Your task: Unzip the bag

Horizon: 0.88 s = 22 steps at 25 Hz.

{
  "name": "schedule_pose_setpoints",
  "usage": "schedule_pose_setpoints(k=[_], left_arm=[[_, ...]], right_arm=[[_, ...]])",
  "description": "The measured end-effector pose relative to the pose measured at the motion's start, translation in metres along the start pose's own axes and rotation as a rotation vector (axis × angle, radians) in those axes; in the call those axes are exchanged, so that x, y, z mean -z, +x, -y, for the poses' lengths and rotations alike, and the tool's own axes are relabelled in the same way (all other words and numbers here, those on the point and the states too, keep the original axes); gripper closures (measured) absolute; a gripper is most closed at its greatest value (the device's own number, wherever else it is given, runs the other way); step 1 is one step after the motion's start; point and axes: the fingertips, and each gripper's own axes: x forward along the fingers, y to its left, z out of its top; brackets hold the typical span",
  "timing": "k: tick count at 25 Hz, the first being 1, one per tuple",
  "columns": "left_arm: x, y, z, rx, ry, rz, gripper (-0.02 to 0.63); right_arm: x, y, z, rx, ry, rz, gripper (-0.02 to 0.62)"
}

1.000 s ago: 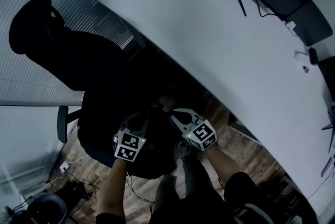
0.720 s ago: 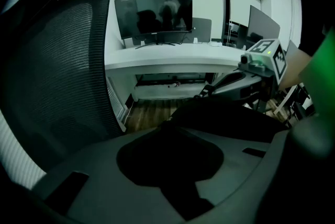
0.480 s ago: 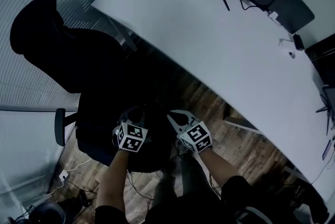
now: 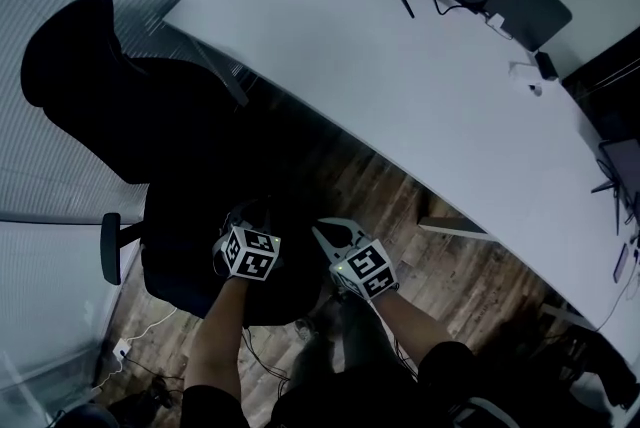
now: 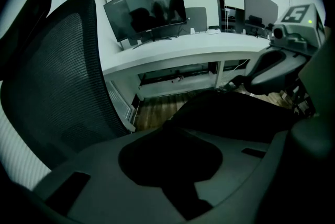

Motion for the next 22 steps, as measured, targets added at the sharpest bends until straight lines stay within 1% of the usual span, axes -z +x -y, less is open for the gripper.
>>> schedule_pose_setpoints(k=[11,22], left_arm=[[0.003,-0.004,0.003,0.015,-0.012,-0.002,0.537],[0.011,-0.007,0.011,0.027,0.023,0.0,0.537]], right_arm=[[0.018,-0.031,-0.029,0.065,0.037,-0.008,0.551],[0.039,-0.058,-0.064,0.144,0.092,-0.005,0.551]])
